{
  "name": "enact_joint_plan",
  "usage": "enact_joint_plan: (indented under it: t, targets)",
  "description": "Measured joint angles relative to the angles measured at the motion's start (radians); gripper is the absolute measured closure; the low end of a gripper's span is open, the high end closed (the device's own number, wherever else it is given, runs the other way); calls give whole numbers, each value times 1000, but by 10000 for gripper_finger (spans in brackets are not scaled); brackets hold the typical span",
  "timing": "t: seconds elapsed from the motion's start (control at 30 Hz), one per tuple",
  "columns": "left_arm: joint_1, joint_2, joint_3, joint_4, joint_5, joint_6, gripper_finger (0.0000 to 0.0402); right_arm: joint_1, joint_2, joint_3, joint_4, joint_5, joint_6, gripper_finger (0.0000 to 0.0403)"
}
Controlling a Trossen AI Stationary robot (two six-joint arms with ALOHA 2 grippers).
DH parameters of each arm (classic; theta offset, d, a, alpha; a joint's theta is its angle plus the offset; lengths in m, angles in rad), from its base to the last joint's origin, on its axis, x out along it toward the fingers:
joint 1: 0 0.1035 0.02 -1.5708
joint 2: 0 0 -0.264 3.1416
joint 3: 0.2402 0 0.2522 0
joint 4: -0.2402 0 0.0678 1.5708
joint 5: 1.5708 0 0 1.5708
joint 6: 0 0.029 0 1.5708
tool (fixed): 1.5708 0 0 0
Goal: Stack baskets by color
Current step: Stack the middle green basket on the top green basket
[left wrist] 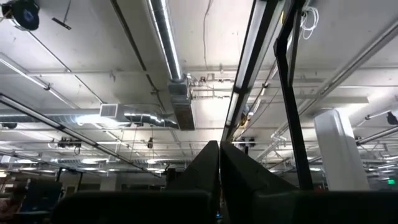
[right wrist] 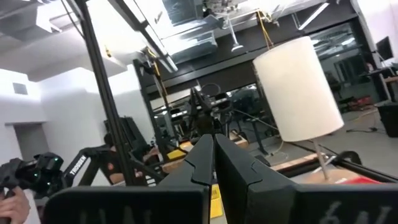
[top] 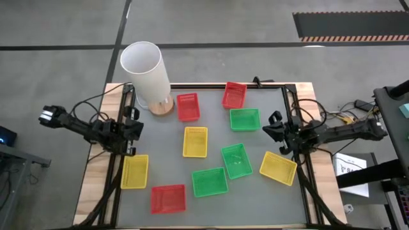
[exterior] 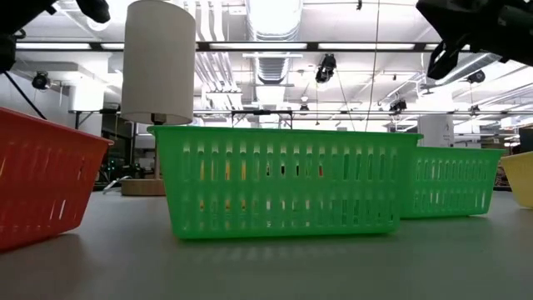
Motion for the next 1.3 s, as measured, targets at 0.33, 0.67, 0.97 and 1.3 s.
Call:
enact_joint_plan:
  t: [0.33, 0.67, 0.97, 1.3]
  targets:
    - [0, 68, -3, -5, 0, -2, 402, 62, 253, 10, 182, 93, 3, 394]
    - [0, 104, 16, -3, -1, -8, 402, 93, 446, 205, 51, 113, 17, 394]
    - [0, 103, 13, -6, -1, -9, 402, 146, 579, 527, -575, 114, 131, 394]
    - [0, 107, 13, -4, -1, -9, 402, 206, 752, 895, -1208, 114, 410, 394]
